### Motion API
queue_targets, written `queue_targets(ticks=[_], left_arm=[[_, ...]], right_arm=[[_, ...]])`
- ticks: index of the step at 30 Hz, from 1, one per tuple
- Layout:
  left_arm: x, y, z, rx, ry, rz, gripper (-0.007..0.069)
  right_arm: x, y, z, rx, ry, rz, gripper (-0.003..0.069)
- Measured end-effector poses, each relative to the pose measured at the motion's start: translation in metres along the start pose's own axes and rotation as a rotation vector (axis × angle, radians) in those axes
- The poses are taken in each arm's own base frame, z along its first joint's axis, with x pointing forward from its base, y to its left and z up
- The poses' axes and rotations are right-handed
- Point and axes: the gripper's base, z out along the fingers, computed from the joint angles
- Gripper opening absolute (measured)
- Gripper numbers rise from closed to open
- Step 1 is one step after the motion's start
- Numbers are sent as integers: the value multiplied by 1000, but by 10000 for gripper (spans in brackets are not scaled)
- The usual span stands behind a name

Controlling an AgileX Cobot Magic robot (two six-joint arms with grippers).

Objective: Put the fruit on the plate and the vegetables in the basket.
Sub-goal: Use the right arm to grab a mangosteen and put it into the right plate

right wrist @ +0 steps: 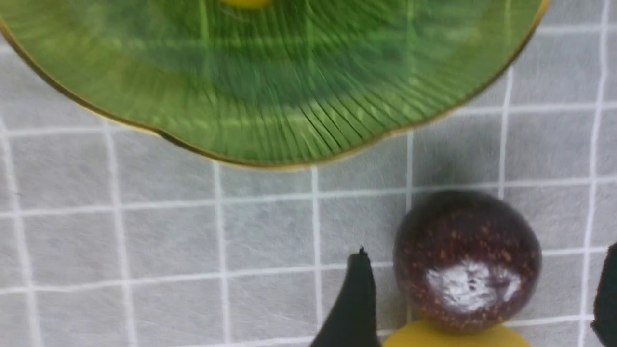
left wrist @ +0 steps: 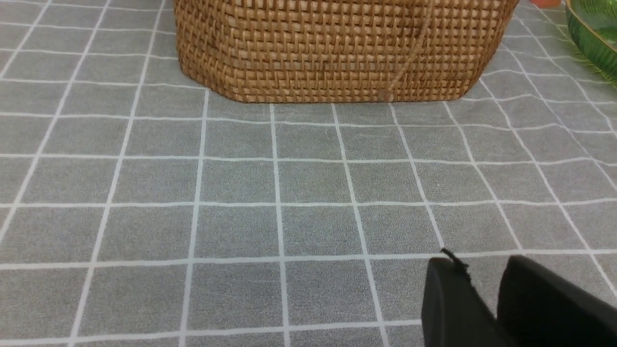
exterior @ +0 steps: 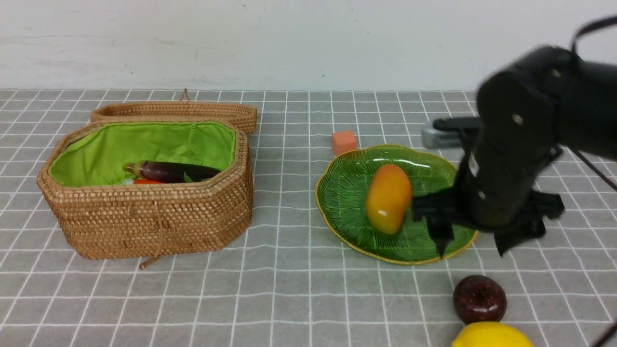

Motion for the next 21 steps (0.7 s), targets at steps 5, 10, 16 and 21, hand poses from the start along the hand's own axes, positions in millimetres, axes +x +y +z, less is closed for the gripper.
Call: queue_targets(ticks=[5,10,16,21], left_arm=[[0,0,0,0,0,0,160],[0,0,0,0,0,0,165],[0,0,0,0,0,0,165],[0,0,0,0,0,0,173]], right_arm=[[17,-14,29,7,18,11,601],[28,-18,50,-8,-3,-1,564],[28,-18,56,-10,-16,-14,507],[25,-17,50,-16,-30,-29,507]])
